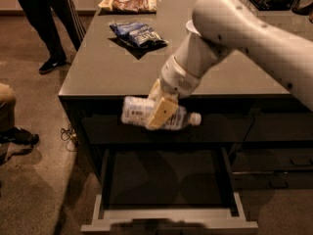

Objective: Place blue plastic bottle into middle drawer

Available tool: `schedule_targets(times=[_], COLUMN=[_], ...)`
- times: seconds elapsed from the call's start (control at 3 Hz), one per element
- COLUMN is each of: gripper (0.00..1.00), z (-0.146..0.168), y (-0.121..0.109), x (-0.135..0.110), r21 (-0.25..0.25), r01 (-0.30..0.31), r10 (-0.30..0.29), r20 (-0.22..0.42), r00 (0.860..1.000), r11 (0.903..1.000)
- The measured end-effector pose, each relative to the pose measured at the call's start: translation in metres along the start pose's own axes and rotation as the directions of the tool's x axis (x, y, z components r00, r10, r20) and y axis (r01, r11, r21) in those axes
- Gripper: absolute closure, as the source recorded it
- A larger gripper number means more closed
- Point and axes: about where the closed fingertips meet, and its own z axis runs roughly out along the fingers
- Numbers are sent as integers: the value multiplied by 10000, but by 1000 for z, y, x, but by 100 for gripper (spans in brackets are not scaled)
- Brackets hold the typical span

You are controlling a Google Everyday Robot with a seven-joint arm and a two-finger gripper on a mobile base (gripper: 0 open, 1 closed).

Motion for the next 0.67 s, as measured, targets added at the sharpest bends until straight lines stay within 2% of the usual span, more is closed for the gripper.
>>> schedule_targets(times=[0.33, 0.67], gripper=[100, 100], z=[44, 105], y=[30, 54], x=[27, 58], r21=[-444, -1032], r01=[-945, -1829], r10=[954, 1855], r20=[190, 167], r00=[9953, 9825], r11=[9945, 9777])
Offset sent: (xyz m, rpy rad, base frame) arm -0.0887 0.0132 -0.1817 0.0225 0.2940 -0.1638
